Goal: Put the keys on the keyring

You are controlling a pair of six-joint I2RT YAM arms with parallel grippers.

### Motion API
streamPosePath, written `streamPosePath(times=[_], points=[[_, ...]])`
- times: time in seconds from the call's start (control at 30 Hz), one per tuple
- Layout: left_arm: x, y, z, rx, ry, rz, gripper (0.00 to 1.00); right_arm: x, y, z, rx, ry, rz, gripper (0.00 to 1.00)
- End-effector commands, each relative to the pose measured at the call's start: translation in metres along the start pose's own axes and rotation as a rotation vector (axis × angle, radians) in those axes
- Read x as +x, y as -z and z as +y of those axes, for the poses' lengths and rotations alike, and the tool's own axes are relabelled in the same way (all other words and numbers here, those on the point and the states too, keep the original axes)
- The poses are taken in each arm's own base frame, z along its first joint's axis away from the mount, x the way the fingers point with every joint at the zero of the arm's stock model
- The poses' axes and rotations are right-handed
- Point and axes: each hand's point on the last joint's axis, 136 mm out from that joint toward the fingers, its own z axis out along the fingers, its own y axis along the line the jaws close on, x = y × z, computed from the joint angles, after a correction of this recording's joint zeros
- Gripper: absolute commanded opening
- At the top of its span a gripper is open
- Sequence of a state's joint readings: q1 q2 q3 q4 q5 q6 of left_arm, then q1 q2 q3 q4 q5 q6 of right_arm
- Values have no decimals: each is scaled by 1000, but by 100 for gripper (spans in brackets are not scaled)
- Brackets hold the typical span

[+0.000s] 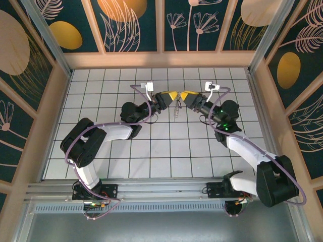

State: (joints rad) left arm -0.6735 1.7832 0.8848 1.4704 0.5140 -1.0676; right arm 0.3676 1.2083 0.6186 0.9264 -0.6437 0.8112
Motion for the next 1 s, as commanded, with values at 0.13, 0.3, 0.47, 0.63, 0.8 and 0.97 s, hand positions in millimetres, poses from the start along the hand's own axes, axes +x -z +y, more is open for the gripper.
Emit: streamPosePath(times=[0.13,0.3,0.47,0.63,0.8,0.97], points=[[-12,-1,-18,62,-40,-41,0,-11,-11,15,-61,36,-46,39],[-11,-1,-17,61,-40,-41,0,-7,-10,13,-56,27,-42,27],[-12,-1,-18,63,-42,-42,0,-4,-8,11,-52,23,-41,14],[-13,-1,-19,62,-43,-44,0,0,-6,10,-51,18,-37,16],[-13,-1,-19,63,-43,-46,0,4,-2,7,-42,12,-36,25],[-13,-2,-19,63,-43,-46,0,6,0,6,-36,10,-38,20]])
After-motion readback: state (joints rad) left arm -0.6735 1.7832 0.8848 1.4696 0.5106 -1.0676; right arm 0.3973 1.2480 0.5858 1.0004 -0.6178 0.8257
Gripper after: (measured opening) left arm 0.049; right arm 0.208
